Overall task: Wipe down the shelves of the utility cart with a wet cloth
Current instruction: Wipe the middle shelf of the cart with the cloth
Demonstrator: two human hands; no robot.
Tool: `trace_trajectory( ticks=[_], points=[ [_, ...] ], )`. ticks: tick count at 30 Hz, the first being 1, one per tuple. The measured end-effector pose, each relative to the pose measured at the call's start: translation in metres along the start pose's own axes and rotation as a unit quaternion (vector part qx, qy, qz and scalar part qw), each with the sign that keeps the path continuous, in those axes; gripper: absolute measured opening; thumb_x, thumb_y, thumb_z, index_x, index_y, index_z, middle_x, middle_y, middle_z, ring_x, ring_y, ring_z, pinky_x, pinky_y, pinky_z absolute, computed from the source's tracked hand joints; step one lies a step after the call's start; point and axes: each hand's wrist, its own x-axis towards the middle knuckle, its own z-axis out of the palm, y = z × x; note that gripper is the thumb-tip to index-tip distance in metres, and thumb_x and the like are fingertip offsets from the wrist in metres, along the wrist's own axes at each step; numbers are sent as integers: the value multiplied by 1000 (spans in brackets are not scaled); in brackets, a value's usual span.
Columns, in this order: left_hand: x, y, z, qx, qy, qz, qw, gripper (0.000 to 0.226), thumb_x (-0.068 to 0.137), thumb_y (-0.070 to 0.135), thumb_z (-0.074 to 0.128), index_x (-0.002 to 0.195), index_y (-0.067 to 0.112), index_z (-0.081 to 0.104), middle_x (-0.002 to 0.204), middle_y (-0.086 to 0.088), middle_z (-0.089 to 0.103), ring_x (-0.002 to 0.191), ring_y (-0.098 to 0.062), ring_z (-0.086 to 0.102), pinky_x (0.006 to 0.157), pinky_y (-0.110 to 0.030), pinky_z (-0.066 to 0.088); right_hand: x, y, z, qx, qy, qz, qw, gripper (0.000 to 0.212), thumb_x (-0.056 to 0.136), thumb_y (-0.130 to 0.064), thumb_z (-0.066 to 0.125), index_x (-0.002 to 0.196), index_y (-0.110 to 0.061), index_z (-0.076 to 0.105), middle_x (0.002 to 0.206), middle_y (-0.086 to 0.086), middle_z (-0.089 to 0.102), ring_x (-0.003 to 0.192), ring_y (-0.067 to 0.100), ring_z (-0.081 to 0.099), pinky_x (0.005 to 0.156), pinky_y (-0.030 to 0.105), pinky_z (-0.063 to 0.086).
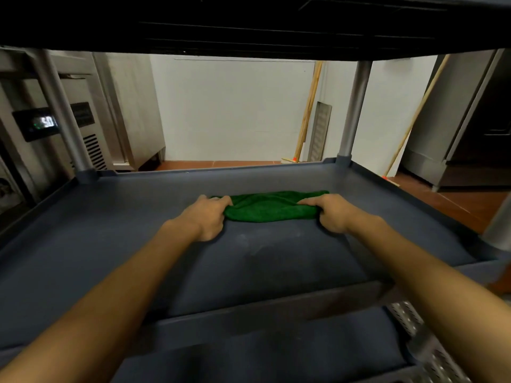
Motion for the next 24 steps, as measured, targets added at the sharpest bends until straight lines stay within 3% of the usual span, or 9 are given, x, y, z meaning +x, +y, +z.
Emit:
trace_trajectory(
  ticks=[11,24],
  points=[
    [-43,10,-6,22,-9,25,999,25,101,18,38,125,21,45,124,-12,57,104,-32,48,95,-46,41,-45,-10,-6,-15,-14,-31,999,69,88,12,40,144,-28,48,153,8,43,141,29,36,116,35,27],
    [-114,29,-20,5,-8,70,997,33,101,19,43,133,28,49,132,-1,56,108,-25,48,99,-36,39,-107,-11,-10,5,-11,-98,995,67,87,13,42,139,-27,55,149,-1,48,143,18,36,113,17,19]
  ],
)
